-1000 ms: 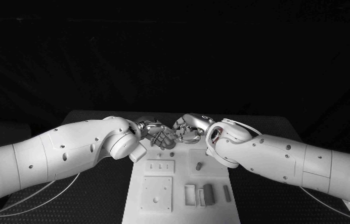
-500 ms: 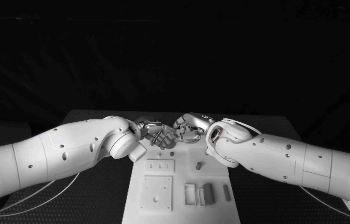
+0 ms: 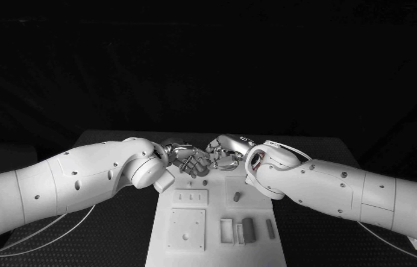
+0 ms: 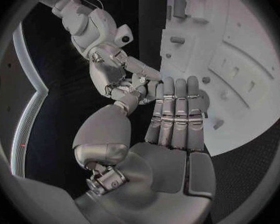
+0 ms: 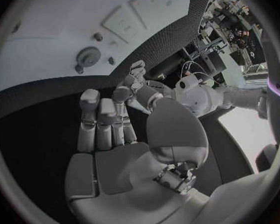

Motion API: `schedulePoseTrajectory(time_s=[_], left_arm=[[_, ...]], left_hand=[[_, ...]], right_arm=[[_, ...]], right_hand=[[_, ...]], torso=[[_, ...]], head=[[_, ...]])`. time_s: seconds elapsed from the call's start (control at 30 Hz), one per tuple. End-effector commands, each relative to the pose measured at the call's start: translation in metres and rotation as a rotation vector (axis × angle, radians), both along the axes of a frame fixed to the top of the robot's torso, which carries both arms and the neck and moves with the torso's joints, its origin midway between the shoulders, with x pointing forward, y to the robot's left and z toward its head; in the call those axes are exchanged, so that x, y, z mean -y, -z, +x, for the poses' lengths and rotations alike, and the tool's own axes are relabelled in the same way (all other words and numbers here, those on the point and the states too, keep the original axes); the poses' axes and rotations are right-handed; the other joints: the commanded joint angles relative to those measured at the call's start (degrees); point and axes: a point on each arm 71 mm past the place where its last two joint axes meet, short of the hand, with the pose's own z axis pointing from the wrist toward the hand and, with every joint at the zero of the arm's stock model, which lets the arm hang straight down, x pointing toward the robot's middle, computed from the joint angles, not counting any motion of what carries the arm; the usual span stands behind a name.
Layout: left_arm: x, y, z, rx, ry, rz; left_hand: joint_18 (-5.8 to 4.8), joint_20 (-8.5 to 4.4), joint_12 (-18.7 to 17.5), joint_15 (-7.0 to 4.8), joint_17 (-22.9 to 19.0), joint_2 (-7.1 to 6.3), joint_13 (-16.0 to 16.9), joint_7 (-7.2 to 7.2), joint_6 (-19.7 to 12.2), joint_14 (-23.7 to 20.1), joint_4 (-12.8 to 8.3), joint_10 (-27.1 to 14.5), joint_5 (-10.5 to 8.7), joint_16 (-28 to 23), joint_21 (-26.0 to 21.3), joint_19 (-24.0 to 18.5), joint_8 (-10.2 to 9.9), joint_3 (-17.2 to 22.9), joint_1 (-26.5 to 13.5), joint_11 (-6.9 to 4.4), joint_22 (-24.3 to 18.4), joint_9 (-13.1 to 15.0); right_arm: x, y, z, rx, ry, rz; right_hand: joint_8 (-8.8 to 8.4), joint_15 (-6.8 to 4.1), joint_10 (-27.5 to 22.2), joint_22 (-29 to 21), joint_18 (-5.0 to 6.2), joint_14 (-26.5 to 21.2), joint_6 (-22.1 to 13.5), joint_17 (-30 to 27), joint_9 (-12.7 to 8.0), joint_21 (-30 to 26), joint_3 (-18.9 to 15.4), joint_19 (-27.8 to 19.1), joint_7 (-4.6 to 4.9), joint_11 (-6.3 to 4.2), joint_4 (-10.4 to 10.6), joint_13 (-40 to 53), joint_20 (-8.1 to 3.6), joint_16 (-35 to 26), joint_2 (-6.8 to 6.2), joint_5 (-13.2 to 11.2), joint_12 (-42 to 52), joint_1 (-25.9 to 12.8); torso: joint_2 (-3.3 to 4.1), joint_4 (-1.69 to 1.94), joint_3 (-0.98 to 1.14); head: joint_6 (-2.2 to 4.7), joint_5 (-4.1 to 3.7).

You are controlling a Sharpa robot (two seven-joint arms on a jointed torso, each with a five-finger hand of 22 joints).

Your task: Assemble the parts on the task board

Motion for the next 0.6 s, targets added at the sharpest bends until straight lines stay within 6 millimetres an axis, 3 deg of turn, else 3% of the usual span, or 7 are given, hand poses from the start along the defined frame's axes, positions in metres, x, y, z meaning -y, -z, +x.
schedulePoseTrajectory(time_s=[0.03,0.3,0.43,0.6], left_arm=[[0.0037,-0.0011,-0.0009,0.0,0.02,-0.001],[0.0039,-0.001,-0.0004,0.001,0.02,0.006],[0.0041,-0.0009,-0.0005,0.003,0.025,0.01],[0.0036,-0.0011,0.0001,0.008,0.022,0.01]], left_hand=[[0.6,-0.03,-0.1,0.04,-0.1,0.39,0.1,-0.11,0.2,-0.2,-0.7,0.0,0.1,0.3,-0.4,0.0,-0.4,0.0,1.0,0.16,0.1,0.0],[0.6,-0.11,0.2,-0.11,-0.2,1.26,0.3,-0.35,0.9,0.1,-2.0,0.4,1.08,0.7,-0.5,0.4,-0.5,0.4,2.3,-0.04,0.4,0.2],[0.52,-0.3,0.5,-0.3,-0.4,1.48,0.4,-0.65,1.6,0.4,-3.8,0.8,3.5,1.3,-0.6,1.0,-0.5,0.7,3.6,-0.29,0.8,0.4],[0.45,-0.51,0.8,-0.56,-0.5,2.19,0.5,-1.12,2.4,0.8,-5.1,1.4,4.87,1.7,-0.6,1.5,-0.4,1.3,5.3,-0.58,1.1,0.7]], right_arm=[[-0.0022,0.0006,-0.0016,-0.005,-0.017,-0.003],[-0.0032,0.0006,-0.0026,-0.007,-0.022,-0.004],[-0.0028,0.0009,-0.0024,-0.01,-0.021,-0.008],[-0.0028,0.0011,-0.0023,-0.011,-0.022,-0.01]], right_hand=[[0.33,-0.22,0.3,0.2,3.4,0.2,4.4,0.0,1.3,0.1,0.0,0.2,0.7,-0.04,-0.3,-0.1,-0.13,0.3,0.29,0.3,0.1,0.1],[0.35,-0.24,0.3,0.2,3.4,0.2,4.4,0.0,1.3,0.1,0.0,0.3,0.69,-0.05,-0.3,-0.1,-0.15,0.3,0.22,0.3,0.1,0.1],[0.36,-0.24,0.3,0.2,3.4,0.2,4.4,0.0,1.3,0.1,0.0,0.3,0.68,-0.05,-0.3,-0.1,-0.16,0.3,0.21,0.3,0.1,0.2],[0.37,-0.25,0.4,0.3,3.4,0.2,4.5,0.0,1.3,0.1,0.0,0.3,0.68,-0.06,-0.3,-0.1,-0.17,0.3,0.19,0.3,0.0,0.2]], torso=[[-0.01,0.0,-0.03],[-0.02,-0.02,-0.01],[-0.01,-0.04,-0.02],[0.01,-0.06,-0.03]], head=[[-0.01,-0.01],[-0.11,0.03],[-0.22,0.02],[-0.24,-0.02]])
